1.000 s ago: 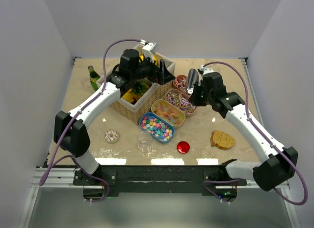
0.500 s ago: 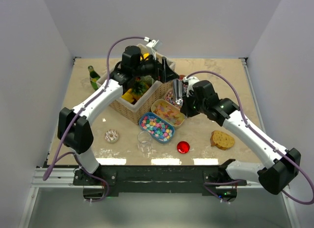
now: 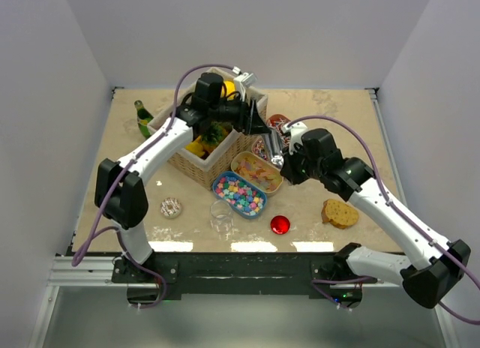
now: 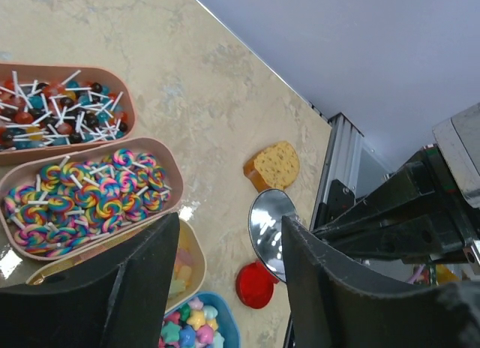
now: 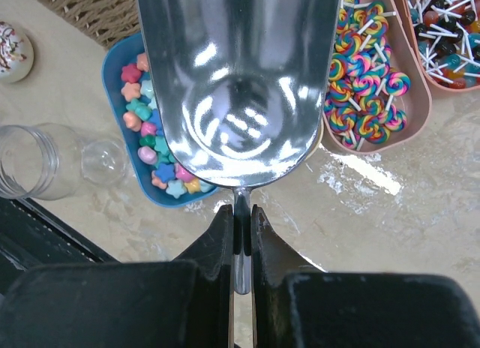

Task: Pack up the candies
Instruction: Adjust the spatula.

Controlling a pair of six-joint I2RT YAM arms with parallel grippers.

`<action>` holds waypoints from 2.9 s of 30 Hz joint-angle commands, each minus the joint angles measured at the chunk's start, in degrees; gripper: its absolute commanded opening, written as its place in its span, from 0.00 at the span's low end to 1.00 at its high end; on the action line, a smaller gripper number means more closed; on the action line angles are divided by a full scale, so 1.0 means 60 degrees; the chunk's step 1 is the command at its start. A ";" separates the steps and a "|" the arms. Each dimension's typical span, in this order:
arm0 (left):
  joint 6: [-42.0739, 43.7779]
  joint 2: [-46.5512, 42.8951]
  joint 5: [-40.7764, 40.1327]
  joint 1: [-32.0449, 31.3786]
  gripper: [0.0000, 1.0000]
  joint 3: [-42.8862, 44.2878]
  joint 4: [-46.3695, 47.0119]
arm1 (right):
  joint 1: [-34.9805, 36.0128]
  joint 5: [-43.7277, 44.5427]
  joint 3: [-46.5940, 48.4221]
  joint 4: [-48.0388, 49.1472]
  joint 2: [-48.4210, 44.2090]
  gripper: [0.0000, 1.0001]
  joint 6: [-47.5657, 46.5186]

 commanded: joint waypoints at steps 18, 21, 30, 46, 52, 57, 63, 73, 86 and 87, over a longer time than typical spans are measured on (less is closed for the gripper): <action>0.2048 0.0570 0.0773 -0.0292 0.00 0.1069 -0.2741 | 0.0022 0.0980 0.0471 -0.0128 -0.0239 0.01 0.0132; 0.1302 0.0218 -0.0253 -0.0248 0.00 0.1112 -0.2332 | 0.0022 0.2341 0.0500 0.0121 -0.0253 0.38 0.0747; -0.1990 -0.0471 -0.1968 0.0074 0.00 0.1346 -0.1057 | -0.0095 0.5405 0.1435 0.1352 -0.0840 0.99 0.3558; -0.8511 -0.2185 -0.2908 0.1480 0.00 -0.0410 0.2311 | -0.2102 0.2596 0.4455 0.2464 0.0654 0.96 0.6517; -1.0065 -0.2361 -0.2527 0.1524 0.00 -0.0924 0.2928 | -0.2102 0.0898 0.4574 0.3634 0.1109 0.94 0.6813; -1.1106 -0.2449 -0.2204 0.1510 0.00 -0.1451 0.3778 | -0.2102 0.0191 0.4309 0.4823 0.1299 0.91 0.6710; -1.1341 -0.2596 -0.2262 0.1495 0.00 -0.1773 0.3851 | -0.2102 -0.0526 0.4309 0.5161 0.1665 0.77 0.6681; -1.1737 -0.2552 -0.2218 0.1363 0.00 -0.2037 0.4349 | -0.2087 -0.1097 0.4134 0.5394 0.2047 0.61 0.6754; -1.2000 -0.2405 -0.1764 0.1246 0.00 -0.2198 0.5038 | -0.2102 -0.1215 0.4104 0.5556 0.2266 0.30 0.6842; -1.2030 -0.2434 -0.1778 0.1246 0.00 -0.2242 0.5081 | -0.2102 -0.1171 0.4104 0.5556 0.2252 0.34 0.6885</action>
